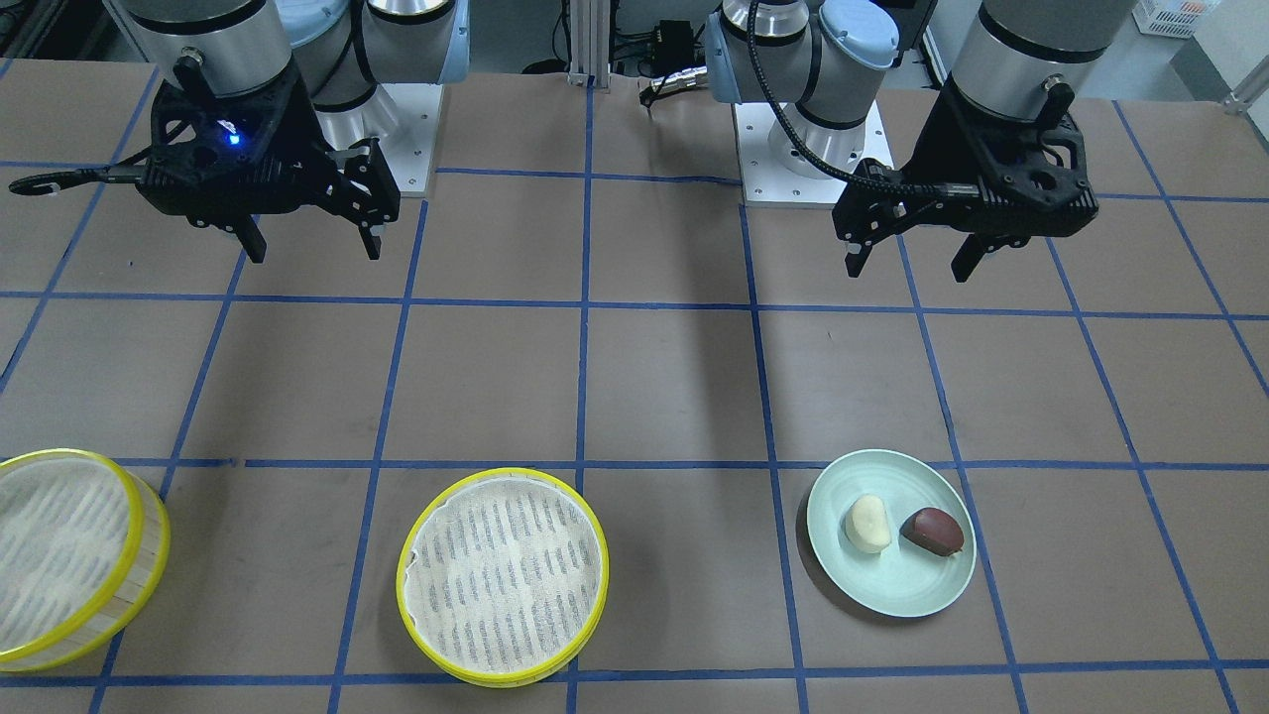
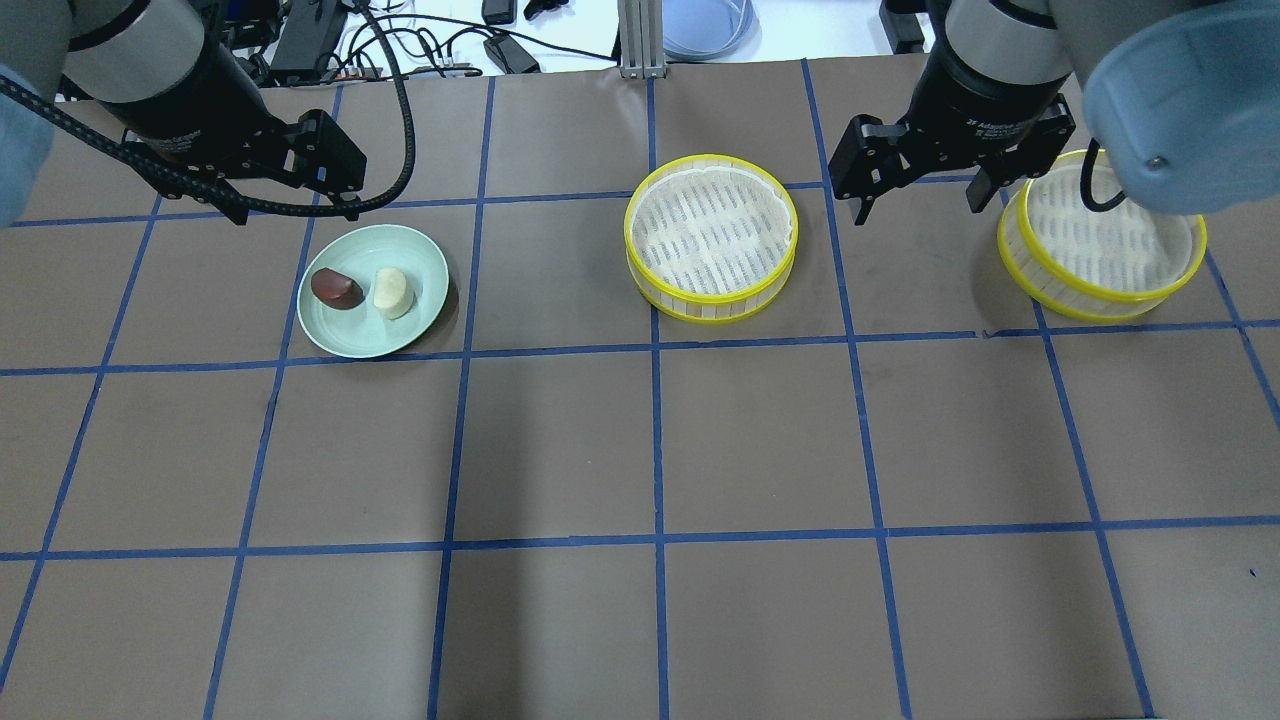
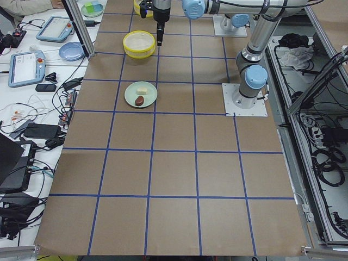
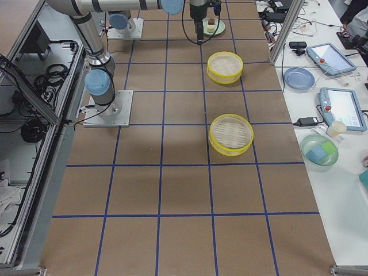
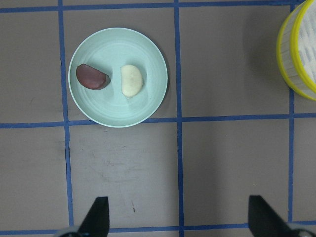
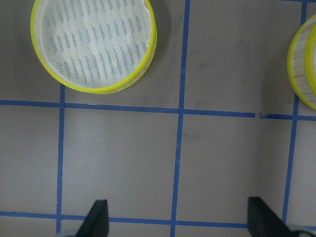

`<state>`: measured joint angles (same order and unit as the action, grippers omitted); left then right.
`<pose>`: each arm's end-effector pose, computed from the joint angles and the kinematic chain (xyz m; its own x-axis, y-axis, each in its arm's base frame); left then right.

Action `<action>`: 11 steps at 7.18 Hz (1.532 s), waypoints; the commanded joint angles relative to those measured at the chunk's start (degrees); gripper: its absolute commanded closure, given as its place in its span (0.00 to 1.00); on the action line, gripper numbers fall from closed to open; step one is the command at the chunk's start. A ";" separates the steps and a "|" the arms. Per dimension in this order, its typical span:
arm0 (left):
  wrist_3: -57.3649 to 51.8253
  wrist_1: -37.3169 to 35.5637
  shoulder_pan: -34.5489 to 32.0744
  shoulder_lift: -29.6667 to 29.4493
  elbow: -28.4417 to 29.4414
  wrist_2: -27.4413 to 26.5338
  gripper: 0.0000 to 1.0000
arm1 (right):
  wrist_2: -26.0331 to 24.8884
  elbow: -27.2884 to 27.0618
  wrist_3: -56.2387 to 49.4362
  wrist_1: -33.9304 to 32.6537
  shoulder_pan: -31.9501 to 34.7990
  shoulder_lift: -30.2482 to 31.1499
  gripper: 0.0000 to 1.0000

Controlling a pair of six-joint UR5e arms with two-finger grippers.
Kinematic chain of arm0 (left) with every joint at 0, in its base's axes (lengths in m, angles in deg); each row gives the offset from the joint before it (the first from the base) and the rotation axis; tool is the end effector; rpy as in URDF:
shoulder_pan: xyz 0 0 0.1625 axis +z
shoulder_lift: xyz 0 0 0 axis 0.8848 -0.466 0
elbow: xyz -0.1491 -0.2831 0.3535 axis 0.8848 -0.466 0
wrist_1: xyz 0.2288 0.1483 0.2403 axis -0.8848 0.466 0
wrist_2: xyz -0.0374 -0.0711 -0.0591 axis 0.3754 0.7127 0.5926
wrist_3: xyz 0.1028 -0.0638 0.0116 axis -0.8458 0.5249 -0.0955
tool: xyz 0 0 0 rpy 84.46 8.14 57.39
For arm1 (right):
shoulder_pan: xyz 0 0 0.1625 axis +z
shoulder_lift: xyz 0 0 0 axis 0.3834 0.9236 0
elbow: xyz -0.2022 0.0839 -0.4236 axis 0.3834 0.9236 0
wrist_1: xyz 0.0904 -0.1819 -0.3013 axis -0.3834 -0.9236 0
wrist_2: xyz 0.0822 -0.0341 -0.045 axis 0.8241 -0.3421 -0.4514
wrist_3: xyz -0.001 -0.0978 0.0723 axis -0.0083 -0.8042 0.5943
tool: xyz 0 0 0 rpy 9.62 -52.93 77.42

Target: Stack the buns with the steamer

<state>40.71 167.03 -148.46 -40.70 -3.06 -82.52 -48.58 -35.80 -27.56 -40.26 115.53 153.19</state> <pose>-0.1058 -0.4449 0.5369 -0.9999 0.0149 0.0039 0.0144 0.9952 -0.0973 0.1555 -0.4351 0.5284 -0.9980 -0.0622 0.0068 -0.0625 0.9950 -0.0782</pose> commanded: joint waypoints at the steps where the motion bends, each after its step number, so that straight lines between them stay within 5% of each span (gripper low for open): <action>1: -0.26 0.15 0.02 0.05 -0.17 0.04 0.00 | -0.01 0.00 -0.01 0.01 0.00 0.00 0.00; 11: -0.44 2.00 0.81 0.40 -0.53 -0.05 0.00 | -0.72 0.00 -6.41 -1.39 -2.71 -2.37 0.00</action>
<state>40.48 169.28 -147.78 -40.14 -3.59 -82.57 -49.24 -35.80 -32.25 -41.42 114.11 151.40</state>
